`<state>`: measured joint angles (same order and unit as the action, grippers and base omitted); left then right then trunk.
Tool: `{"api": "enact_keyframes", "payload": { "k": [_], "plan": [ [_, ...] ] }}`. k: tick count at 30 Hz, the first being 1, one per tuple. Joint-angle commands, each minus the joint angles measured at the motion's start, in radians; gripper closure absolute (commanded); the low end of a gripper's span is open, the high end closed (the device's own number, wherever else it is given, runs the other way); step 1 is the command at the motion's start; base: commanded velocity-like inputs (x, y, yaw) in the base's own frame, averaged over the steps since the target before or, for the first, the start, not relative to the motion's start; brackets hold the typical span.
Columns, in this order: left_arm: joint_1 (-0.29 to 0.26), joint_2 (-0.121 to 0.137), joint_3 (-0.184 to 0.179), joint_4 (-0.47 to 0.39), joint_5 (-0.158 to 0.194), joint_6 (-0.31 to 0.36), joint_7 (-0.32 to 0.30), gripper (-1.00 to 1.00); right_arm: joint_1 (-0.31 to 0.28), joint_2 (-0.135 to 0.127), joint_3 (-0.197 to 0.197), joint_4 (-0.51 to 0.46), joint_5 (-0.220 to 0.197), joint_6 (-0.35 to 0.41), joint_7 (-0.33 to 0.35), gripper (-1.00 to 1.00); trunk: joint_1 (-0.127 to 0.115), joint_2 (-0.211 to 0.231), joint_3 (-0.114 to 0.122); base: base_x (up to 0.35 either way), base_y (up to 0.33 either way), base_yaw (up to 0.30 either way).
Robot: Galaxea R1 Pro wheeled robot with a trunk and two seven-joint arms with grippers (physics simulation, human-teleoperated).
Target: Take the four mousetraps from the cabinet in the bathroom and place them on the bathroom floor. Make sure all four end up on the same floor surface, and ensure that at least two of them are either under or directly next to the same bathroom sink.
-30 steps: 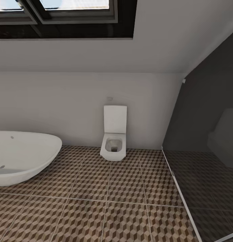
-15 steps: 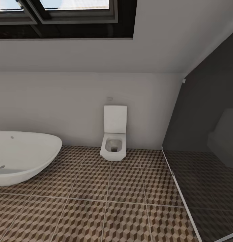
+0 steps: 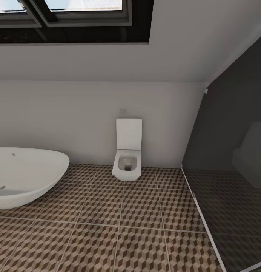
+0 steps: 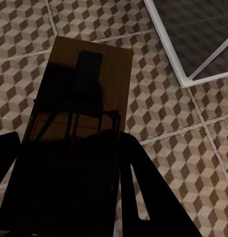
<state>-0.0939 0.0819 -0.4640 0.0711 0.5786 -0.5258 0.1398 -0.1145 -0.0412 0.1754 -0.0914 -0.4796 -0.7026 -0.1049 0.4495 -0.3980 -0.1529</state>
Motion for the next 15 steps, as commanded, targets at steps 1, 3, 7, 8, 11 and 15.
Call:
{"api": "enact_keyframes", "payload": {
  "k": [1,3,7,8,11,15],
  "plan": [
    [-0.001,-0.001,-0.007,0.003,-0.002,-0.003,0.006,1.0,-0.001,0.0,0.009,0.0,-0.002,-0.001,-0.009,1.0,0.001,-0.002,-0.002,0.0,0.0,0.0],
    [-0.001,-0.001,-0.007,0.003,-0.002,-0.003,0.006,1.0,-0.001,0.0,0.009,0.0,-0.002,-0.001,-0.009,1.0,0.001,-0.002,-0.002,0.0,0.0,0.0],
    [-0.001,-0.001,-0.007,0.003,-0.002,-0.003,0.006,1.0,-0.001,0.0,0.009,0.0,-0.003,-0.001,-0.009,1.0,0.001,-0.002,-0.002,0.0,0.0,0.0],
    [-0.001,-0.001,-0.007,0.003,-0.002,-0.003,0.006,1.0,-0.001,0.0,0.009,0.0,-0.003,-0.001,-0.009,1.0,0.001,-0.002,-0.002,0.0,0.0,0.0],
    [-0.001,-0.001,-0.007,0.003,-0.002,-0.003,0.006,1.0,-0.001,0.0,0.009,0.0,-0.003,-0.001,-0.009,1.0,0.001,-0.002,-0.002,0.0,0.0,0.0],
    [-0.001,-0.001,-0.007,0.003,-0.002,-0.003,0.006,1.0,-0.001,0.0,0.009,0.0,-0.002,-0.001,-0.009,1.0,0.001,-0.002,-0.002,0.0,0.0,0.0]
  ]
}}
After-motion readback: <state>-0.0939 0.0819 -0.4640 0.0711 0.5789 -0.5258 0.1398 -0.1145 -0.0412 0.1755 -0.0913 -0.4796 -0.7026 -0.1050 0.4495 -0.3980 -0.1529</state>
